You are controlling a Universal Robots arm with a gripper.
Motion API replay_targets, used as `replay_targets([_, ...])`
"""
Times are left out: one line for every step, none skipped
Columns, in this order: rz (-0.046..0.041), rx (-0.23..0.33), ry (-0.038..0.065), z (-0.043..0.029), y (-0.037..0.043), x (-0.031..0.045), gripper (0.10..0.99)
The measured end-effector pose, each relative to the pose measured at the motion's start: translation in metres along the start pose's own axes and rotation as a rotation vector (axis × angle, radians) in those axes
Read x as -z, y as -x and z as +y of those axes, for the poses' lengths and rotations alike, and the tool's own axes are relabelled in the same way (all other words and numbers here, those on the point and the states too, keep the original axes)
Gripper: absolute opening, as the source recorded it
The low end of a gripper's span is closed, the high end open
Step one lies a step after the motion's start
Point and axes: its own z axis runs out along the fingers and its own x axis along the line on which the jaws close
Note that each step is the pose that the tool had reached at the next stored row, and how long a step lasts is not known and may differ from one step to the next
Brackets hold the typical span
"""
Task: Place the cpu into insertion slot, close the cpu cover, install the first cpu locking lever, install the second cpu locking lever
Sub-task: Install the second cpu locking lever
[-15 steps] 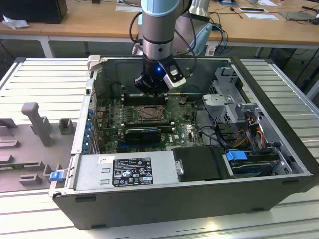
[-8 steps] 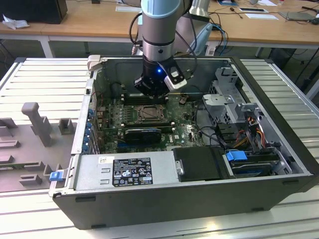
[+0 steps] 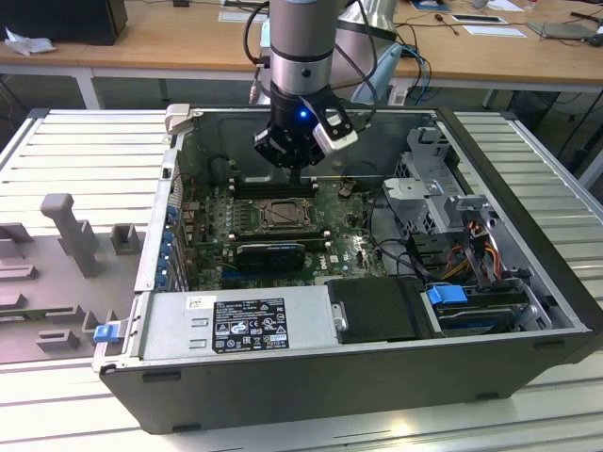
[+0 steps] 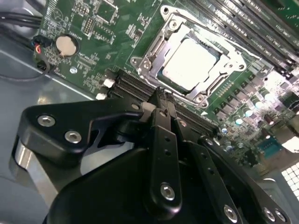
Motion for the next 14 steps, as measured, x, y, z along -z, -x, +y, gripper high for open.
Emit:
replay_targets([0.0001,0.000,0.000,-0.0020,-0.0001,0.0002,0.106])
replay_targets([0.0002,0.000,0.000,-0.0047,-0.0002,0.0005,0.106])
replay_targets([0.0002,0.000,0.000,-0.0089,-0.0003,0.0008,0.106])
replay_targets([0.0007,0.000,0.000,-0.0132,-0.0004,0.0010,0.106])
replay_targets([0.0020,0.000,0.000,-0.0173,-0.0006,0.0012,0.106])
replay_targets([0.0046,0.000,0.000,-0.0206,-0.0007,0.0014,0.106])
replay_targets([0.0220,-0.002,0.001,-0.0259,-0.0009,0.0015,0.106])
replay_targets([0.0364,-0.003,0.001,-0.0273,-0.0008,0.0012,0.106])
replay_targets([0.0430,-0.004,0.002,-0.0281,-0.0008,0.0002,0.106])
replay_targets([0.0441,0.000,0.003,-0.0300,-0.0010,-0.0010,0.106])
replay_targets([0.0447,0.005,0.003,-0.0310,-0.0010,-0.0013,0.106])
replay_targets([0.0450,0.008,0.003,-0.0323,-0.0011,-0.0016,0.106])
replay_targets([0.0453,0.011,0.003,-0.0348,-0.0012,-0.0018,0.106])
replay_targets([0.0454,0.013,0.003,-0.0380,-0.0013,-0.0019,0.106])
